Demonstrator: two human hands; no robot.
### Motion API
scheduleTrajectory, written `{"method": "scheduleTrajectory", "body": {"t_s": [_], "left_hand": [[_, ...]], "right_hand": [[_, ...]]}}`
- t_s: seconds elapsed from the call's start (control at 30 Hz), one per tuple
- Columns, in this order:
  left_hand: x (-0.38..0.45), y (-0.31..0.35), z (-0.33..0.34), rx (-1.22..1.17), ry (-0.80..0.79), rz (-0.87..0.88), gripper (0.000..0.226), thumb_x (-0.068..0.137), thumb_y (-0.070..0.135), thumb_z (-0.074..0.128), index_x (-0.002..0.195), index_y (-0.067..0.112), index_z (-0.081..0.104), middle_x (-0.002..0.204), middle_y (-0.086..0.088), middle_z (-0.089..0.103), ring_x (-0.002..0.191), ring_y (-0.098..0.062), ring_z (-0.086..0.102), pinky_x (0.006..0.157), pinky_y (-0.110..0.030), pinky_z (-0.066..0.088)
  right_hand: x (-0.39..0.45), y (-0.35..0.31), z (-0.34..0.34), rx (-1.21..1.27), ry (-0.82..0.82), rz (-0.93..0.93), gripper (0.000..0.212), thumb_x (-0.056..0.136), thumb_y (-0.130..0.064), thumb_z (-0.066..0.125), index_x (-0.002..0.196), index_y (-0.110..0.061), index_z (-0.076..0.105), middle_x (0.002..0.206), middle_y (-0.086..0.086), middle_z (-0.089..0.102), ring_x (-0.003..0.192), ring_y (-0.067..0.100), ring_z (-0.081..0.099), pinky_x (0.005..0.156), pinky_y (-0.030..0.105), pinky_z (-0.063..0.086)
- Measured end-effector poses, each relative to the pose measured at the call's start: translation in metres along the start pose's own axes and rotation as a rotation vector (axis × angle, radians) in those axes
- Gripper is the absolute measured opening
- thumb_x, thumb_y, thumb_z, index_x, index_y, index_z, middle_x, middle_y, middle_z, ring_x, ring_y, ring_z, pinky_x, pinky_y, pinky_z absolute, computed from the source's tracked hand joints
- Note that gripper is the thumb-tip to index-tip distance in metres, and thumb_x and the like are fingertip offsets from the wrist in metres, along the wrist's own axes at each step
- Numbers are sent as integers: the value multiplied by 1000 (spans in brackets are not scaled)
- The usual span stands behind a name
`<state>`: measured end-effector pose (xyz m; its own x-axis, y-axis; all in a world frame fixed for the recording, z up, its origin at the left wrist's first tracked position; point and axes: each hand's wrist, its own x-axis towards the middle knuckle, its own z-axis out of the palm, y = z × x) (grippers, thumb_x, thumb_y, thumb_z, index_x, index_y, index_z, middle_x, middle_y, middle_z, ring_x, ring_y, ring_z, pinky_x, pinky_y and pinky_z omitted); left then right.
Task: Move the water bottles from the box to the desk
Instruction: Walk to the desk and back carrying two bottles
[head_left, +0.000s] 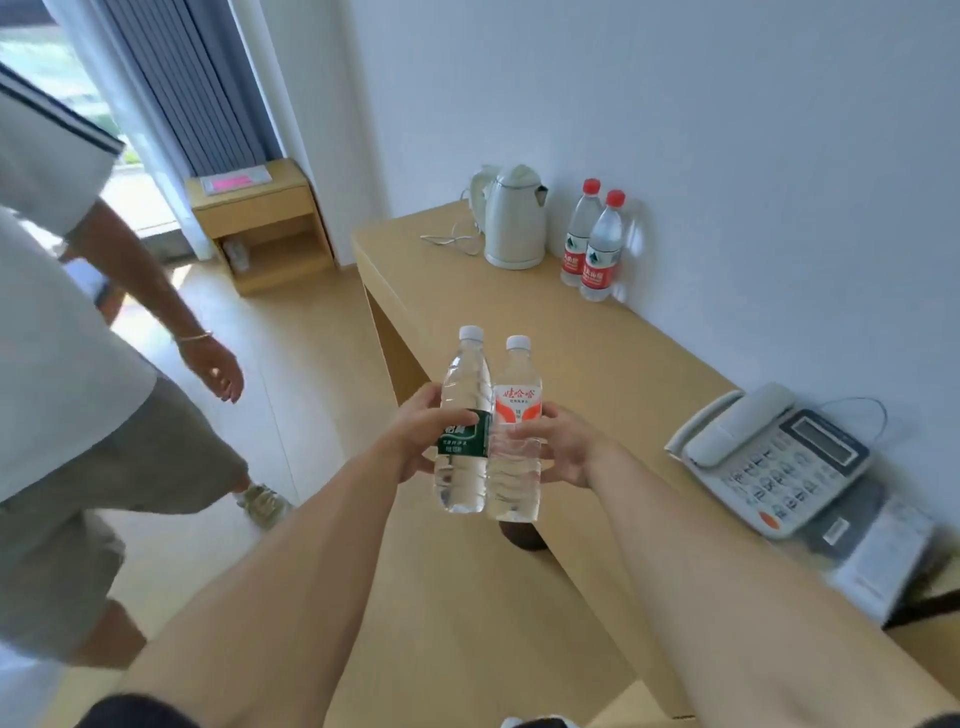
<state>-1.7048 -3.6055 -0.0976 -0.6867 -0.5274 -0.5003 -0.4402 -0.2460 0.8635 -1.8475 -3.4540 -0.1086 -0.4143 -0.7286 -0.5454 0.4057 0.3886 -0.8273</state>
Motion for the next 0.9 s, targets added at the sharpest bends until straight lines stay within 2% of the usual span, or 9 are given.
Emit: {"method": "scheduleTrajectory", "body": {"t_s": [0.17, 0.27, 0.33, 0.4, 0.5, 0.6, 0.77, 0.83, 0.9], "left_hand": [[70, 35, 26, 65, -123, -7, 56, 82, 20, 75, 130, 31, 50, 114, -16, 69, 103, -34, 69, 86, -60, 57], [113, 56, 44, 107, -234, 3, 56, 78, 21, 74, 128, 32, 52, 114, -17, 70, 103, -33, 68, 88, -58, 56], [145, 70, 56, 140, -306, 5, 63, 67, 25, 74, 126, 32, 54, 111, -16, 70, 96, -30, 68, 80, -53, 56], [178, 80, 66, 172, -363, 14, 60, 70, 22, 76, 126, 32, 55, 108, -13, 70, 91, -28, 68, 75, -49, 57], [232, 100, 76, 246, -471, 20, 51, 83, 14, 72, 127, 32, 54, 113, -13, 70, 96, -28, 69, 77, -49, 60], [270, 122, 83, 325, -574, 33, 52, 84, 10, 72, 127, 33, 53, 113, -14, 69, 100, -30, 69, 77, -51, 61], [318, 156, 92, 338, -732, 116, 72, 68, 6, 78, 130, 31, 52, 112, -15, 72, 103, -32, 69, 80, -48, 59], [330, 166, 95, 324, -784, 163, 79, 61, 7, 77, 133, 30, 52, 113, -14, 72, 105, -32, 69, 85, -48, 57], [341, 174, 100, 337, -810, 234, 78, 59, 6, 77, 131, 25, 54, 113, -13, 72, 106, -31, 69, 91, -46, 56]], "right_hand": [[32, -18, -44, 86, 140, -6, 36, 84, -4, 73, 114, -20, 60, 107, 6, 71, 98, 28, 68, 77, 49, 57], [51, -25, -69, 163, 245, -15, 42, 82, -5, 75, 119, -19, 61, 112, 9, 71, 106, 32, 68, 81, 53, 56], [66, -31, -84, 214, 321, -21, 45, 82, -4, 76, 122, -19, 60, 116, 10, 71, 112, 34, 67, 85, 58, 55], [81, -35, -96, 265, 385, -25, 44, 82, -3, 76, 120, -19, 60, 119, 11, 70, 113, 34, 66, 86, 59, 55], [106, -44, -107, 367, 499, -31, 49, 81, -5, 79, 123, -19, 59, 119, 10, 71, 112, 31, 67, 78, 52, 58], [123, -57, -109, 427, 599, -24, 53, 78, -7, 83, 123, -21, 58, 117, 6, 72, 107, 25, 70, 72, 43, 56], [151, -80, -116, 476, 773, -119, 60, 71, 6, 84, 115, -26, 58, 118, 7, 67, 109, 29, 66, 97, 61, 49], [157, -89, -116, 448, 846, -164, 65, 70, 7, 83, 118, -27, 56, 118, 6, 66, 110, 26, 65, 96, 55, 50], [159, -98, -117, 375, 926, -204, 72, 69, 8, 84, 122, -28, 53, 115, 3, 67, 106, 20, 65, 89, 39, 52]]}}
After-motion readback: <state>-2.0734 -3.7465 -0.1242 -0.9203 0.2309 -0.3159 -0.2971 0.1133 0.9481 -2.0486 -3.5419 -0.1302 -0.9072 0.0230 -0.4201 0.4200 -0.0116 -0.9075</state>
